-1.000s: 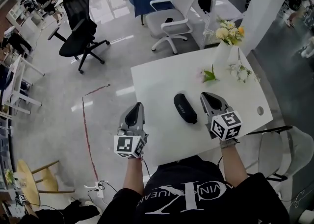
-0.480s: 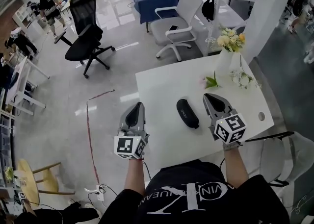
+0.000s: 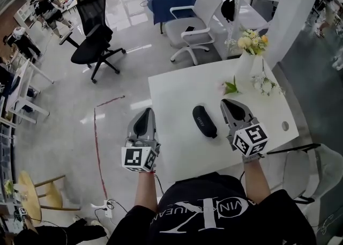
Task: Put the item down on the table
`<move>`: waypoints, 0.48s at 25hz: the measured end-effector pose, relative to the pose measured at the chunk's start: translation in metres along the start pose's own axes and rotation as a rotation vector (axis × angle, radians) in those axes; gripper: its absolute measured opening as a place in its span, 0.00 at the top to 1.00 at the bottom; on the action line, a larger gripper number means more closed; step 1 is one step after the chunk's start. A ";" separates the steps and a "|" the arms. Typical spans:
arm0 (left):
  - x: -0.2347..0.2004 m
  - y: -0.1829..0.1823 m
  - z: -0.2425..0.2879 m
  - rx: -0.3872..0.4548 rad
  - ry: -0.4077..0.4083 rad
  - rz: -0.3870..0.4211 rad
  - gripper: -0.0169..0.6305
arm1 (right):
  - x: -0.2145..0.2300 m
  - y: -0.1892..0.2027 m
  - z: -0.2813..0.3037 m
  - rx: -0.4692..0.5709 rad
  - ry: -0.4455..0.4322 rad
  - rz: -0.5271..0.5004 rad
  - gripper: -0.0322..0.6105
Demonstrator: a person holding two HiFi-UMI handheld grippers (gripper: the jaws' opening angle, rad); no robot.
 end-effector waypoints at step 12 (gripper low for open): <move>-0.002 0.003 -0.006 -0.003 -0.019 -0.019 0.96 | 0.000 0.001 0.001 0.013 0.007 0.006 0.93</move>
Point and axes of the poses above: the fingertips, and each gripper's own axes: z forward along the fingers, x to its right, y out of its underside, the point moved 3 cm from there along -z, backward along the fingers, and after that the axes turned 10 degrees about -z, right-handed, at the moved point
